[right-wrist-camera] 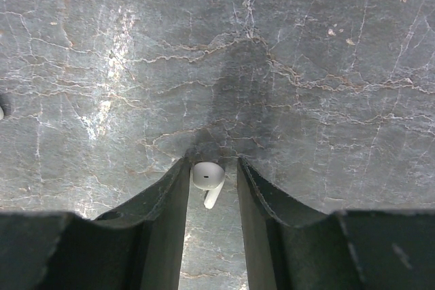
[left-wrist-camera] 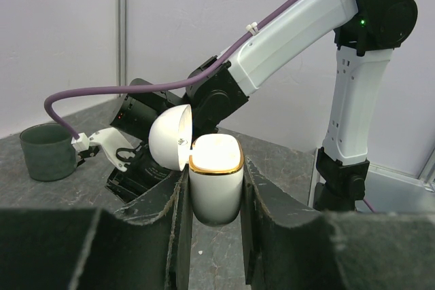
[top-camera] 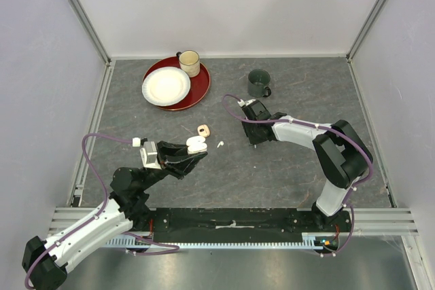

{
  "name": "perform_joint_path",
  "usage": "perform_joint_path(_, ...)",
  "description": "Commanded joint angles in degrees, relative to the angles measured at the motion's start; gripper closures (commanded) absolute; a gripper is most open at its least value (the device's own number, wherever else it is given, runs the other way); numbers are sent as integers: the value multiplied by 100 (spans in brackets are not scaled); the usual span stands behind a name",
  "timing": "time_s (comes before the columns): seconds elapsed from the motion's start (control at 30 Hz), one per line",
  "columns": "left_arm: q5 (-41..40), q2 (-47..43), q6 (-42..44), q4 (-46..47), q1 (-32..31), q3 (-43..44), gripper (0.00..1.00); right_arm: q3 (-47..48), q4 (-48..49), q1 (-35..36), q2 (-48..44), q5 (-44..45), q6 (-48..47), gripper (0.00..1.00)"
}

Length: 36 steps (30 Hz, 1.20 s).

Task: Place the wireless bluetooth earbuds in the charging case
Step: Pick up the earbud from the center of the board.

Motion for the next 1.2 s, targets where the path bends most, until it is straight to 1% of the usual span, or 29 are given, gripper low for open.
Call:
perform_joint_path(0.0,-47,14,-122,189,-18,32,98,-168,-297,44,114,-241,61,58)
perform_joint_path(0.33,-38,23,-140,197,-18,32,98,-177,-218,44,35,-425,105,58)
perform_joint_path(0.53,-46,-3,-140,171,-27,24,98,-185,-218,35,70,-347,96,58)
perform_joint_path(0.8,-55,14,-157,171,-18,24,98,-300,-279,27,-9,-232,52,60)
perform_joint_path(0.87,-46,23,-157,188,-27,24,98,-291,-297,18,-1,-241,44,62)
perform_joint_path(1.0,-29,58,-175,215,-18,32,98,-282,-288,18,8,-250,44,61)
perform_joint_path(1.17,-11,67,-184,215,-27,41,98,-256,-323,18,34,-241,35,65)
